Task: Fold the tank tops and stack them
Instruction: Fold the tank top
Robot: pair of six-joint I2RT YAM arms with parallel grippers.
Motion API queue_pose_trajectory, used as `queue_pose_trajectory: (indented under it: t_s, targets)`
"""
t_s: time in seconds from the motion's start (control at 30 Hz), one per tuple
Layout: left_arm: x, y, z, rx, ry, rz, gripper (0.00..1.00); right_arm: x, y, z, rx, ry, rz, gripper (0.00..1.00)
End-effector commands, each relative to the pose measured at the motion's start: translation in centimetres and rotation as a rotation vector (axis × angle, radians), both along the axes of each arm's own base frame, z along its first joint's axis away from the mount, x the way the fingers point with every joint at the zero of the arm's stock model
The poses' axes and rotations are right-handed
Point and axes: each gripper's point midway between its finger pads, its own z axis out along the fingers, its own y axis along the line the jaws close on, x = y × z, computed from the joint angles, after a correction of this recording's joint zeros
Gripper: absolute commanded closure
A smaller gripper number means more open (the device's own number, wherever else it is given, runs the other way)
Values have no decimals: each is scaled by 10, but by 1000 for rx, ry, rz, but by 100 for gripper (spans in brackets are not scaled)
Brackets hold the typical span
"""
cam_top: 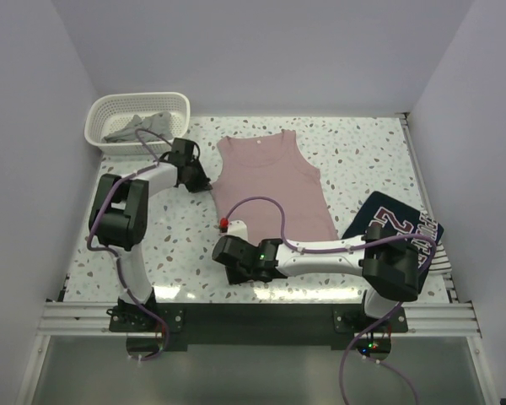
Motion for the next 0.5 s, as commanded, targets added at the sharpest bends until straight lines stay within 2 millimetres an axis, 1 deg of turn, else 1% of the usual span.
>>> queue_pose_trajectory:
  t_s: [0.0,0.1,0.13,0.17,0.23,0.27,0.3,0.33,0.37,0.4,0.43,0.47]
  targets:
    - [18,6,7,45,-43,35,97,4,8,3,16,-11,-21,100]
    - [27,14,19,85,-60,60,100,1,12,0,26,5,-8,100]
    - [34,16,27,95,-78,61,100,-1,14,-2,27,13,-3,100]
    - [34,25,29,124,-69,85,100,-4,19,-1,40,23,13,100]
    - [41,33,37,135,-86,101,100,-6,31,-1,51,29,32,100]
    - [42,40,39,139,-83,115,100,-11,36,1,53,34,52,100]
    - [43,44,41,140,-84,121,100,-11,47,8,72,28,65,100]
    - [45,48,43,145,-86,127,100,-12,52,3,66,38,74,100]
    - [45,53,45,144,-84,134,100,-13,59,2,76,47,85,100]
    - [45,56,45,147,-83,135,100,-14,69,8,100,52,96,100]
    - [47,58,48,155,-90,130,100,-14,73,2,92,61,103,100]
    - [48,61,50,163,-92,133,100,-14,82,9,115,65,110,100]
